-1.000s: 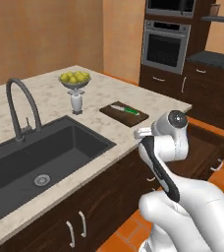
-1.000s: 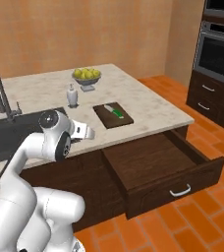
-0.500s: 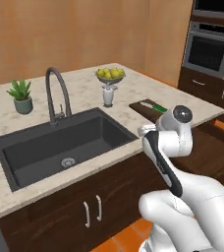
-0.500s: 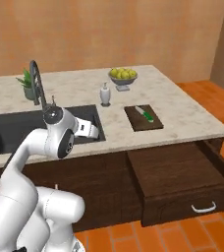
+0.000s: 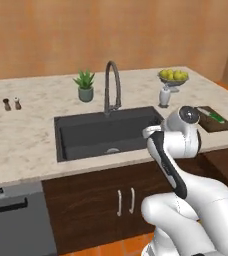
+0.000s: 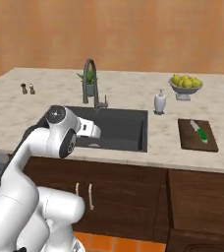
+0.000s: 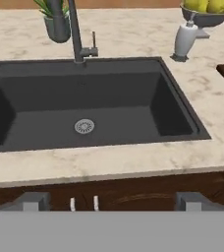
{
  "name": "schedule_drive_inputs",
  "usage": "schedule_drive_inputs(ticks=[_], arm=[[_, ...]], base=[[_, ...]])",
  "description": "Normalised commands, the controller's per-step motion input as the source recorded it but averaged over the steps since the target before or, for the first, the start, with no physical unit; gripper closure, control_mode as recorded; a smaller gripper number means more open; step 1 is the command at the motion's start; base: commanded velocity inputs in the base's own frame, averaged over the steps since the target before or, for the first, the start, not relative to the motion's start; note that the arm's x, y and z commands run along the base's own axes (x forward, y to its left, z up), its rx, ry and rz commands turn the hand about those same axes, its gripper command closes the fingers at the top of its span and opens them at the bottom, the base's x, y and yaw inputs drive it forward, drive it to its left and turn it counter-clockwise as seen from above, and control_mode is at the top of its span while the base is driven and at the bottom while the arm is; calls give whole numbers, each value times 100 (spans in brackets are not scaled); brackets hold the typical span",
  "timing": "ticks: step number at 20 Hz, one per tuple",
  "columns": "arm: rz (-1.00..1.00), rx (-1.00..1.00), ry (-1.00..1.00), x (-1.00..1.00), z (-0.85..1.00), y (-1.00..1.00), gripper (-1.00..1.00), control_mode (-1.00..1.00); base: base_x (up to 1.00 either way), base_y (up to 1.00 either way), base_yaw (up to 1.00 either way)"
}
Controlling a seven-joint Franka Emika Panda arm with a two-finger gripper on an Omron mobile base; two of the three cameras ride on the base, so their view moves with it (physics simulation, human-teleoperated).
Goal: Pick up the knife from the drawer and place it on the cutting board. Then place the meat from the plate to the cutting board.
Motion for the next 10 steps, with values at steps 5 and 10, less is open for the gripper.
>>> schedule_drive_inputs(ticks=[5,10], arm=[[0,0,0,0,0,0,-100,100],[0,0,0,0,0,0,-100,100]], base=[[-23,64,38],[3,100,15]])
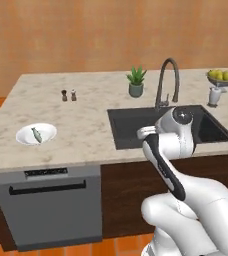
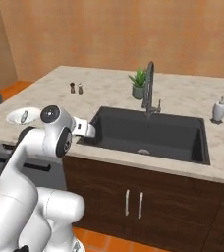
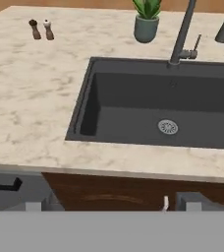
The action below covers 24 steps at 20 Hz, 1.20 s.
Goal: Pick up the knife from the drawer and place it on the cutting board. Then place the meat from the plate to the cutting board.
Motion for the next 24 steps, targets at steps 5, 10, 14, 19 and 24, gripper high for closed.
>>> schedule_drive_inputs(ticks=[5,10,14,19,24], arm=[[0,0,0,0,0,0,-100,100],[0,0,0,0,0,0,-100,100],[0,0,0,0,0,0,-100,100],[0,0,0,0,0,0,-100,100],[0,0,11,22,-17,0,-100,-100]], base=[[7,100,8],[42,100,1],[67,86,0],[40,25,0],[11,0,0]])
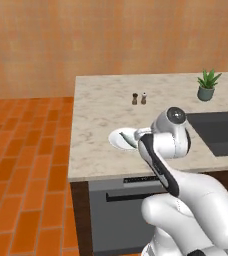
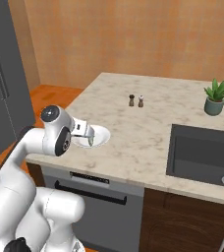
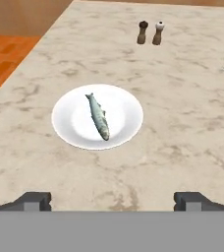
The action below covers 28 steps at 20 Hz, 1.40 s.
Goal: Pick up the knife from the drawer and place it on the cutting board. Then place the meat from the plate to the cutting board.
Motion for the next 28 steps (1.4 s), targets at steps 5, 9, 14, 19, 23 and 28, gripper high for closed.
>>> schedule_drive_inputs(ticks=[5,9,14,19,23,28], arm=[[1,0,33,70,-34,8,-100,-100],[6,0,23,87,-9,24,-100,-100],[5,0,14,74,-14,5,-100,-100],[3,0,7,45,-43,0,-100,-100],[3,-2,2,21,-64,0,-100,-100],[4,0,0,22,-51,0,-100,-100]], base=[[0,0,0],[0,0,0],[0,0,0],[0,0,0],[0,0,0],[0,0,0]])
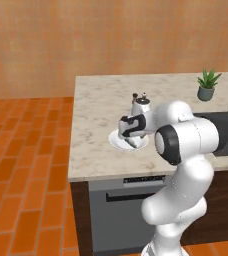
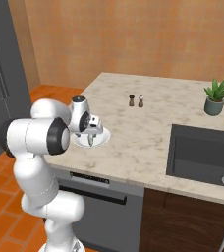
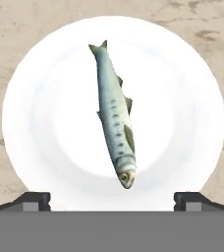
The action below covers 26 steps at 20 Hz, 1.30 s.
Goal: Pick up the knife from the drawer and place it on the cutting board. Then place the meat from the plate to the cutting board.
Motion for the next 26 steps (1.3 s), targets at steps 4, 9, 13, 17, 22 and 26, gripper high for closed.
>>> schedule_drive_inputs(ticks=[4,9,13,17,22,26], arm=[[3,0,0,28,-30,0,-100,-100],[2,0,1,27,-22,0,-100,-100],[2,0,3,26,-20,0,-100,-100],[2,0,3,21,-17,0,-100,-100],[3,0,2,21,-16,0,-100,-100],[3,0,3,22,-19,0,-100,-100]], base=[[0,0,0],[0,0,0],[0,0,0],[0,0,0],[0,0,0],[0,0,0]])
